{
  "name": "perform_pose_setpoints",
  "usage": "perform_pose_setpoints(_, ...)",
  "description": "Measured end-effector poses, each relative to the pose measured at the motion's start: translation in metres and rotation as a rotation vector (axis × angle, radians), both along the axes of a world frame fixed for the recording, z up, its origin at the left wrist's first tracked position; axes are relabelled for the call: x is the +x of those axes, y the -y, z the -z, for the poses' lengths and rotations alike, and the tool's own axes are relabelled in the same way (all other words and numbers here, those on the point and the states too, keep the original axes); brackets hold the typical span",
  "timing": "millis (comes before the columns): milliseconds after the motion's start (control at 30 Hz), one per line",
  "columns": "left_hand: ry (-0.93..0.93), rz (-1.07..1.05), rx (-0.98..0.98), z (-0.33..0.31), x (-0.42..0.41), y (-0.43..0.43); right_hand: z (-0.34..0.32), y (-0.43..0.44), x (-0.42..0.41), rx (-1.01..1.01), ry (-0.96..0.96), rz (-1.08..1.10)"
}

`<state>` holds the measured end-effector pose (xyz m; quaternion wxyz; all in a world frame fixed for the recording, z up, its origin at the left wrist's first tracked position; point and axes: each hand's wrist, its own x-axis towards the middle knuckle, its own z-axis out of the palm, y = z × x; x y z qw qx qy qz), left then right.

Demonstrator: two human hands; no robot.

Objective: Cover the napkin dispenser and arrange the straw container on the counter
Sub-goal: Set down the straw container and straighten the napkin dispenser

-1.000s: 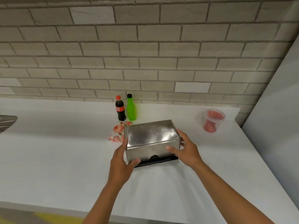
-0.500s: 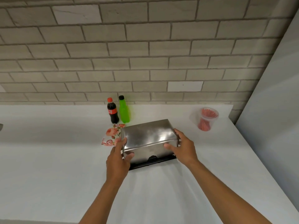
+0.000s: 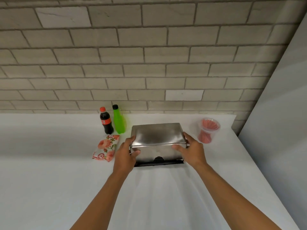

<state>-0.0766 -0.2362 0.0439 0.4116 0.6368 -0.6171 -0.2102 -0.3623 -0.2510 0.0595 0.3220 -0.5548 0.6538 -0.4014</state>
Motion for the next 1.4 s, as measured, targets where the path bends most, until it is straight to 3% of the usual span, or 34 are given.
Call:
perform_pose_setpoints(333, 0.118, 0.014, 0.02, 0.002, -0.028, 0.064, 0.002, 0.055, -0.034, 0.021, 0.022, -0.076)
perform_pose_setpoints(667, 0.134, -0.038, 0.068, 0.002, -0.045, 0.101, 0.006, 0.094, -0.05, -0.011, -0.111, -0.128)
perform_pose_setpoints(1400, 0.085, 0.057, 0.016, 0.011, -0.036, 0.124, 0.005, 0.103, -0.044, -0.045, -0.117, -0.089)
